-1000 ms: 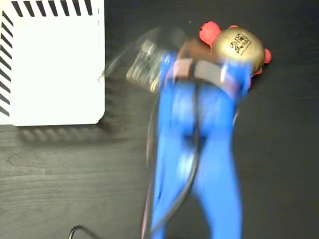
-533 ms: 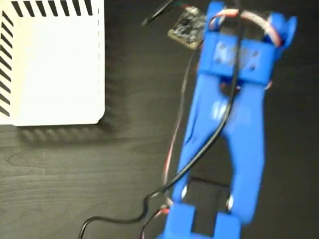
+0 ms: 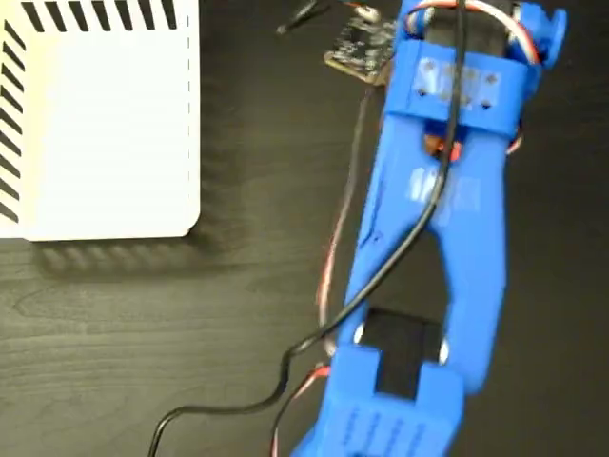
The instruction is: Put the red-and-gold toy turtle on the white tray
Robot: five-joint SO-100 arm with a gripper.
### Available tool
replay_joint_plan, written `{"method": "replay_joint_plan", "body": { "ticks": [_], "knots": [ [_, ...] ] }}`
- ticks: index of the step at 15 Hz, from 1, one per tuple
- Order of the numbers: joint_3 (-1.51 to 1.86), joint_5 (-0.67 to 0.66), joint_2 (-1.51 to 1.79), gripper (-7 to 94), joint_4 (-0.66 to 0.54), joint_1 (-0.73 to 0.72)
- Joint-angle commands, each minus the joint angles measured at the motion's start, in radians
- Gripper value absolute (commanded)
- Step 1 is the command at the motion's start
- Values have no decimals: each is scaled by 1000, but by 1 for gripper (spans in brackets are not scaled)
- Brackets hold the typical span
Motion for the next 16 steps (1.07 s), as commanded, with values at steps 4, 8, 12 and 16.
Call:
{"method": "replay_joint_plan", "body": {
  "ticks": [4,8,12,16],
  "knots": [
    [-229,-37,-179,62,43,25],
    [-295,-35,-250,62,44,23],
    [-483,-20,-393,62,109,43],
    [-466,-17,-426,60,120,31]
  ]
}}
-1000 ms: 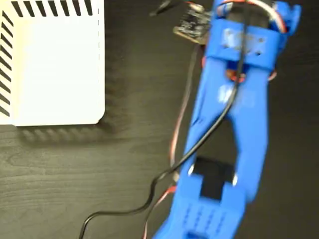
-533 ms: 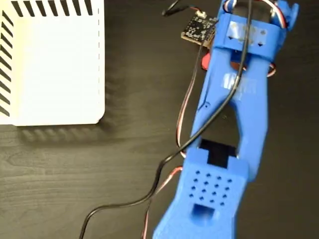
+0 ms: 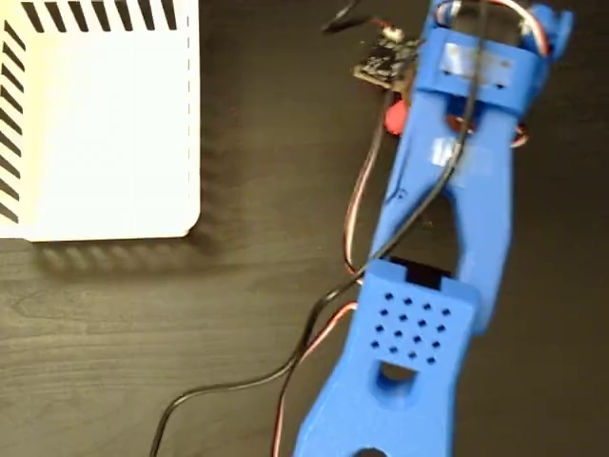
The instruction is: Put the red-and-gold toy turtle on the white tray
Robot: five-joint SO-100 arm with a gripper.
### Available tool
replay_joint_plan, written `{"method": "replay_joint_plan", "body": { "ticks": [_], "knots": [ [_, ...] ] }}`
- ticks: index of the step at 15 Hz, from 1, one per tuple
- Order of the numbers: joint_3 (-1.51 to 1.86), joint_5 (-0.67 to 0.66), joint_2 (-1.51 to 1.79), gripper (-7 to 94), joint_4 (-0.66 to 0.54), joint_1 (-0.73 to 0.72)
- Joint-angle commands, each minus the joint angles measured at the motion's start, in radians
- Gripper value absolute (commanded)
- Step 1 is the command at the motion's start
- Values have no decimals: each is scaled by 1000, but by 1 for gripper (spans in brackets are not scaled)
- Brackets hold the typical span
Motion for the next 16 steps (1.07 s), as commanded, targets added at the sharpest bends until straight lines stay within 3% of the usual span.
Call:
{"method": "replay_joint_plan", "body": {
  "ticks": [1,4,5,16],
  "knots": [
    [-51,8,18,53,25,3],
    [-103,18,-2,10,43,15],
    [-104,20,-2,2,43,20],
    [11,-43,383,0,48,51]
  ]
}}
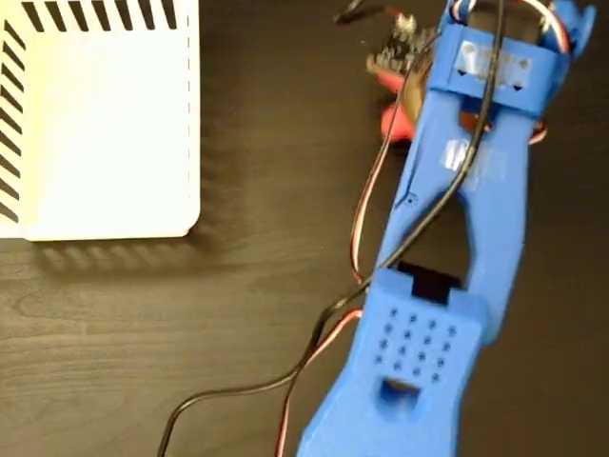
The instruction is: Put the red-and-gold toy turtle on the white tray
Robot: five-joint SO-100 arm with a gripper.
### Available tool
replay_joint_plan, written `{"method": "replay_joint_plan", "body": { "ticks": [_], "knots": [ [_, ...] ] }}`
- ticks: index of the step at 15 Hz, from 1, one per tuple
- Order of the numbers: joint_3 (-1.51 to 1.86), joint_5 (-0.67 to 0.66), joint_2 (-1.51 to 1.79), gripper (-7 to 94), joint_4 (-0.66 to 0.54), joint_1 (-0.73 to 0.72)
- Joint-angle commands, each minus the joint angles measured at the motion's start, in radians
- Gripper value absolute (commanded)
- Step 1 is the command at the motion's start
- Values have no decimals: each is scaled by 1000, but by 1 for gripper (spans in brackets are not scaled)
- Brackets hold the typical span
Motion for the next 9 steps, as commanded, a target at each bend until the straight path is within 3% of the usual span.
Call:
{"method": "replay_joint_plan", "body": {
  "ticks": [1,5,9],
  "knots": [
    [6,-9,256,0,11,15],
    [155,-80,431,0,6,-77],
    [353,-75,798,0,-29,-426]
  ]
}}
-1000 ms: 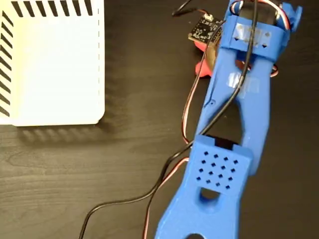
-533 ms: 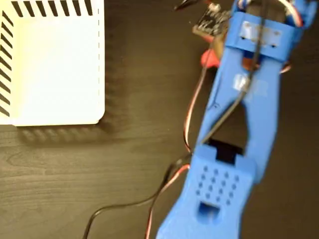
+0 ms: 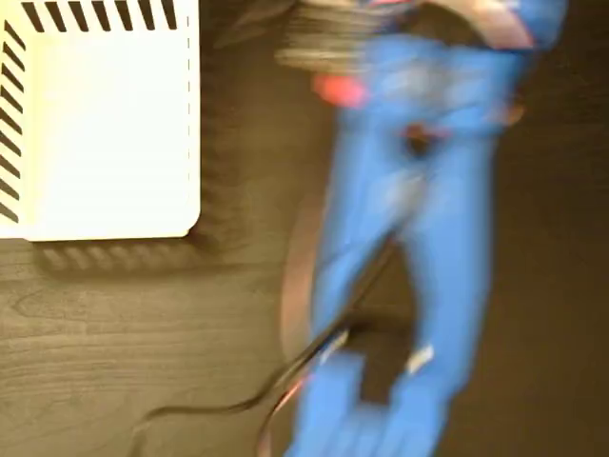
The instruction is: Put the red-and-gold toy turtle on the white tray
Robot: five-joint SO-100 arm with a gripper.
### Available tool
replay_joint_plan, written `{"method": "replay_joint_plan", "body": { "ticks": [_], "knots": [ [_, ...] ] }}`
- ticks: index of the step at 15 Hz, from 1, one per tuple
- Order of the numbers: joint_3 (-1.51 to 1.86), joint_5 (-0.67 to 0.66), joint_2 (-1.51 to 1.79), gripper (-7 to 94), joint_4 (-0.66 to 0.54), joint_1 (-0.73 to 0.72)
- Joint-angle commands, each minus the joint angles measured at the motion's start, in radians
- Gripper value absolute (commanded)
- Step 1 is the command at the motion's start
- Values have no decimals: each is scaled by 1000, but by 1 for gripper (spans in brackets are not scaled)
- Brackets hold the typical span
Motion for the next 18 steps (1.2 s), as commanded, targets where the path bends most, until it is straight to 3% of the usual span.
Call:
{"method": "replay_joint_plan", "body": {
  "ticks": [1,6,10,18],
  "knots": [
    [81,8,290,0,-34,-244],
    [29,0,83,0,-48,-492],
    [-130,-52,-137,0,-89,-537],
    [-124,-48,-250,0,-117,-541]
  ]
}}
